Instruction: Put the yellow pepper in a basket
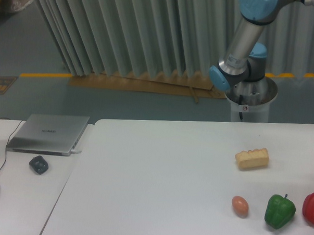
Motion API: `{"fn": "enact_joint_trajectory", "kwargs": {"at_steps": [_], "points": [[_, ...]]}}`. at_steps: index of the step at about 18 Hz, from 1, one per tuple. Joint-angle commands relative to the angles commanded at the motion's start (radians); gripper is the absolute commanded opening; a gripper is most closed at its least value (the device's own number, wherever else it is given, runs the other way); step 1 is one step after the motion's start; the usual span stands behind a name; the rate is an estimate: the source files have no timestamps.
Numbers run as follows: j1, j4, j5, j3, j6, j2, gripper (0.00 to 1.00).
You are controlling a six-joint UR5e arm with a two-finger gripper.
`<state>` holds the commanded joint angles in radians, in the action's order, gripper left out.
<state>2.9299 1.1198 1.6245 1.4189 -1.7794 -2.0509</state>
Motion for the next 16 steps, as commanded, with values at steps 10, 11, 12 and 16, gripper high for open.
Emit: {"fn": "enact_joint_trajectory", "kwargs": {"at_steps": [10,11,12,16], "points": [[-0.012,0.000,0.008,0.034,0.012,0.024,1.00],[-0.014,0.002,0.011,0.035,0.015,0.029,1.00],[-0.027,0.003,0.018,0.041,0.017,0.044,1.00],[-0.098,0.058,0.035,0.049,0.017,0.141,1.00]]}}
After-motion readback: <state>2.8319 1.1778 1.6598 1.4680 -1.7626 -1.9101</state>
